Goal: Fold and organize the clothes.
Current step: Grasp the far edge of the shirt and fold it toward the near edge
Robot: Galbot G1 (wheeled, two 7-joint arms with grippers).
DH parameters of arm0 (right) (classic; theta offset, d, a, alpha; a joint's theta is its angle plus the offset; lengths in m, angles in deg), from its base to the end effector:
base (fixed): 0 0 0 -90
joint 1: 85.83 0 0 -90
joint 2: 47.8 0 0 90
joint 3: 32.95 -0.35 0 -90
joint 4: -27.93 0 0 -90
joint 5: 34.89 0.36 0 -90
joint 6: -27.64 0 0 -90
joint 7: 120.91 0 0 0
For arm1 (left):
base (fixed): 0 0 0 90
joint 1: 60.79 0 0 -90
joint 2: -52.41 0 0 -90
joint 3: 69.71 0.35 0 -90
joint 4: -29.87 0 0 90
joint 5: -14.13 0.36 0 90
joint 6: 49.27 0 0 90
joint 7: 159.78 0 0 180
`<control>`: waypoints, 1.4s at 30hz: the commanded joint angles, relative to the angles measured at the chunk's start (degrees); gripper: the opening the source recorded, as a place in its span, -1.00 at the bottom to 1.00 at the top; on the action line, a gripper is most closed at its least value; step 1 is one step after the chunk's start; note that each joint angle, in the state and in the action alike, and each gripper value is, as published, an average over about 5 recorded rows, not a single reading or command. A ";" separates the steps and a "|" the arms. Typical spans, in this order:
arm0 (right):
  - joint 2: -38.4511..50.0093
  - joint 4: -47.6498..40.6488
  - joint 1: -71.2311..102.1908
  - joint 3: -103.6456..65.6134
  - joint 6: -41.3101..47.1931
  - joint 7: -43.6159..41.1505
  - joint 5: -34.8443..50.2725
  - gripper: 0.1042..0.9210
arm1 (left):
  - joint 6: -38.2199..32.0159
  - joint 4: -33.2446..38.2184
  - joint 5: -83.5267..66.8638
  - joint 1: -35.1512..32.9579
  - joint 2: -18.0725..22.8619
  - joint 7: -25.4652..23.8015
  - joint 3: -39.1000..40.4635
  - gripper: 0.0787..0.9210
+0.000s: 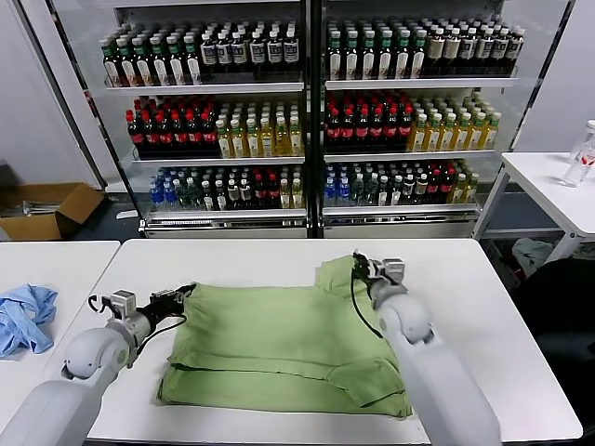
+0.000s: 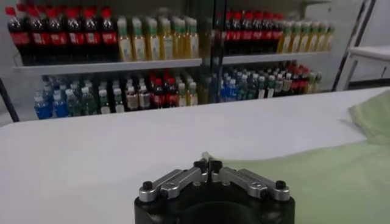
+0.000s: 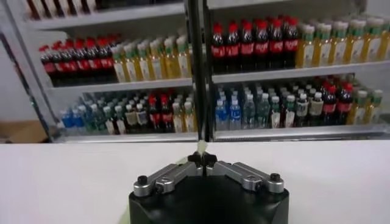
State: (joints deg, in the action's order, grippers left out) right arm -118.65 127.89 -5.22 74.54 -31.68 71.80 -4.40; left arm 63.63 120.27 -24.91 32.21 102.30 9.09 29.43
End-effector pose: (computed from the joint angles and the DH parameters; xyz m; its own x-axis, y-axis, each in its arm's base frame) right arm 0.3837 0.0063 -0.2475 -0.9246 -0.1908 0.3298 -0.1734 0.9815 0.0818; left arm 0.3708 0.1801 -0.2836 -0.8550 0.2961 0.4258 0.2976 0.9525 -0.0649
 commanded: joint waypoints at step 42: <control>5.14 36.59 46.60 -12.98 1.39 3.14 -11.86 -0.65 | 2.17 18.01 7.77 -23.41 -1.48 -1.03 -15.00 -0.63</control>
State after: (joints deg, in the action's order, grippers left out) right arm -113.29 162.16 38.16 62.73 -30.13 74.51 -13.66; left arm 68.54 135.20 -17.03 9.90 100.24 0.79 15.00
